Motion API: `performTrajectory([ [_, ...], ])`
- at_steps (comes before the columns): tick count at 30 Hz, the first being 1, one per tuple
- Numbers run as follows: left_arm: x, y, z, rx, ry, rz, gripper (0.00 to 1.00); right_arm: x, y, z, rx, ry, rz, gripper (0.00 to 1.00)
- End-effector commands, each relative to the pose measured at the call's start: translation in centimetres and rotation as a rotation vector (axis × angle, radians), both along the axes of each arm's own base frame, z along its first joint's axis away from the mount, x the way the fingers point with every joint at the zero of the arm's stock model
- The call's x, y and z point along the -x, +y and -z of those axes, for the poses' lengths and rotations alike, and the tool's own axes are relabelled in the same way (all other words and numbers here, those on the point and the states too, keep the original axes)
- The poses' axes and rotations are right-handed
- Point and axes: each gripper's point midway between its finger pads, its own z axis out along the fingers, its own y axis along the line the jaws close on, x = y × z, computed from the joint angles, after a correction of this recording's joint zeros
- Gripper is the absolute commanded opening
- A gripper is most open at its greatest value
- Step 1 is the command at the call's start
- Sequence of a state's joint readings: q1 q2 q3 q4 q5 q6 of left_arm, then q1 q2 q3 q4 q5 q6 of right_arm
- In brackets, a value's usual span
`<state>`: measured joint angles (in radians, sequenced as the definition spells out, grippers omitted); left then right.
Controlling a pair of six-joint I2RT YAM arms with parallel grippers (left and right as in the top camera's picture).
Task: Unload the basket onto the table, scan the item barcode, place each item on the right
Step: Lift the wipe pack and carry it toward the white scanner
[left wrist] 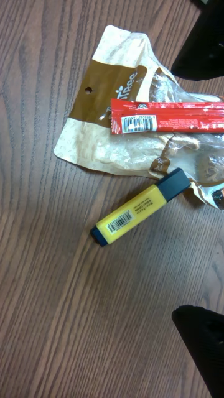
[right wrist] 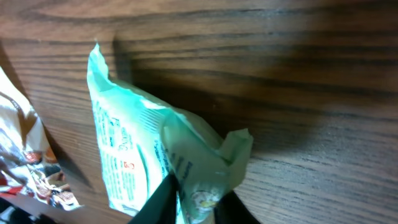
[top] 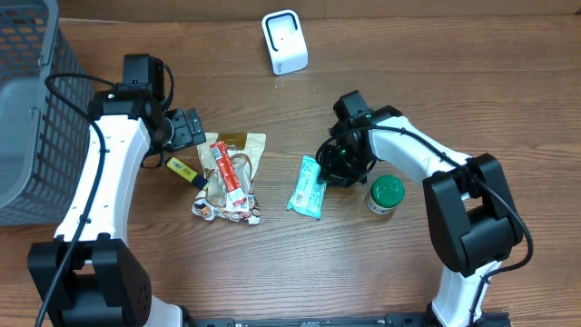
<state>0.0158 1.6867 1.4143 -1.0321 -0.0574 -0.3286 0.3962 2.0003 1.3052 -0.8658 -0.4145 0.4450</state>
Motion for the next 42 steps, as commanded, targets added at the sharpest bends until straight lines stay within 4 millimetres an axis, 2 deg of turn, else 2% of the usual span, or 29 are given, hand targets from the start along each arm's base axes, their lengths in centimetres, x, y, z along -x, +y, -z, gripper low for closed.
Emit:
performTrajectory([
  [1, -0.2, 0.2, -0.8, -0.011, -0.023, 0.017, 1.0, 0.6, -0.1, 0.2, -0.003, -0.002, -0.015, 0.14],
  [3, -0.2, 0.2, -0.8, -0.011, -0.023, 0.017, 1.0, 0.5, 1.2, -1.2, -0.103, 0.002, -0.037, 0.06],
  [6, -0.2, 0.2, -0.8, -0.011, -0.023, 0.017, 1.0, -0.4, 3.2, -4.7, -0.29, -0.026, -0.056, 0.04],
  [8, -0.2, 0.2, -0.8, -0.011, -0.023, 0.017, 1.0, -1.1, 3.3, -6.3, -0.319, -0.071, -0.055, 0.04],
  [10, -0.2, 0.2, -0.8, -0.011, -0.023, 0.017, 1.0, -1.4, 3.0, -7.0, -0.307, -0.104, -0.053, 0.04],
  [13, -0.2, 0.2, -0.8, -0.011, -0.023, 0.017, 1.0, -1.2, 3.4, -8.7, -0.35, -0.131, -0.075, 0.04],
  [16, -0.2, 0.2, -0.8, -0.011, -0.023, 0.017, 1.0, -0.6, 4.2, -11.3, -0.451, -0.157, -0.119, 0.04],
  [20, -0.2, 0.2, -0.8, -0.011, -0.023, 0.017, 1.0, -0.4, 3.0, -13.4, -0.467, -0.179, -0.098, 0.04],
  [26, -0.2, 0.2, -0.8, -0.011, -0.023, 0.017, 1.0, 0.9, -0.5, -17.2, -0.501, -0.187, -0.041, 0.04],
  [32, -0.2, 0.2, -0.8, -0.011, -0.023, 0.017, 1.0, 2.7, -2.3, -19.3, -0.494, -0.248, -0.09, 0.04],
  [42, -0.2, 0.2, -0.8, -0.011, -0.023, 0.017, 1.0, 3.0, -2.8, -18.9, -0.457, -0.256, -0.108, 0.04],
])
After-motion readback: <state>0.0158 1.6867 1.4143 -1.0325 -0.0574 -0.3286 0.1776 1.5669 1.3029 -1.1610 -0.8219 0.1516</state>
